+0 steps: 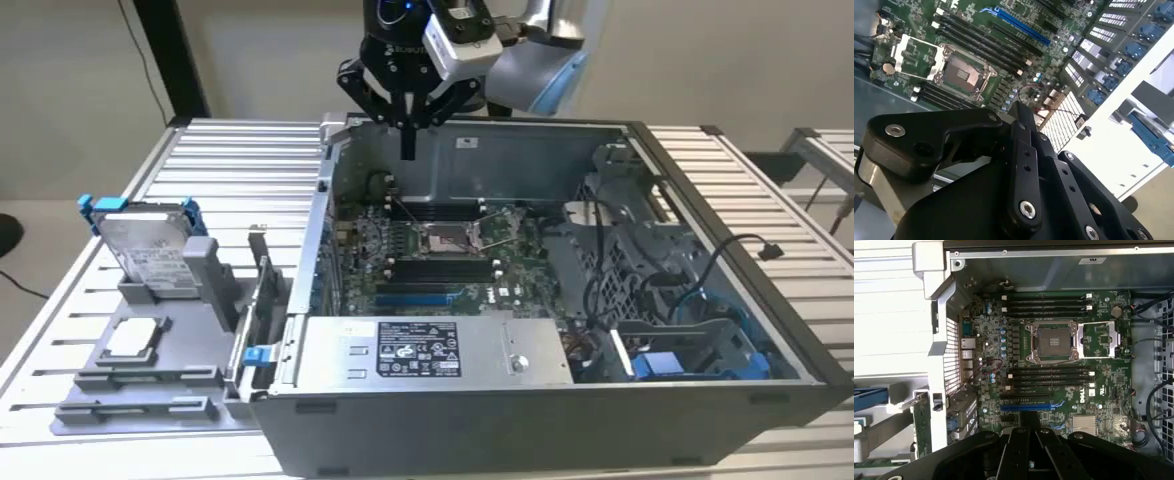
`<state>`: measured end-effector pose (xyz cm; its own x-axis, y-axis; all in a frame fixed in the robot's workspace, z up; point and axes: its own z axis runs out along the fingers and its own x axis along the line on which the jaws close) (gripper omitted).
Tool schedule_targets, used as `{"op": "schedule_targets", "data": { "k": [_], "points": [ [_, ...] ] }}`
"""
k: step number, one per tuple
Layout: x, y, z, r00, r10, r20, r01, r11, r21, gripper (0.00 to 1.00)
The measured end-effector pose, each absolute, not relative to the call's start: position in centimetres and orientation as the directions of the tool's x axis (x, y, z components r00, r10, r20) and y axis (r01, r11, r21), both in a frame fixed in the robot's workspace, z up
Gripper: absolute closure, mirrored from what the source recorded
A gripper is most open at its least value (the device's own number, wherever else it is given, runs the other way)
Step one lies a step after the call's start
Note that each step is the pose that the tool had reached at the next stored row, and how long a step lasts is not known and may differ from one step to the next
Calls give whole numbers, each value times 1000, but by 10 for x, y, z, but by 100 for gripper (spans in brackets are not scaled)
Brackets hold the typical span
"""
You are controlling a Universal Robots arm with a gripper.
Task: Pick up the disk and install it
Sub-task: 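Reach for the disk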
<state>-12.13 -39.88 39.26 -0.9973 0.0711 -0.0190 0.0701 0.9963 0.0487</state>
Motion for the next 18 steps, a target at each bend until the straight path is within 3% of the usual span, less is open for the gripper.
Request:
{"op": "schedule_targets", "data": {
  "k": [18],
  "points": [
    [-142, -399, 393, -997, 71, -19, 70, 996, 49, 100]
  ]
}}
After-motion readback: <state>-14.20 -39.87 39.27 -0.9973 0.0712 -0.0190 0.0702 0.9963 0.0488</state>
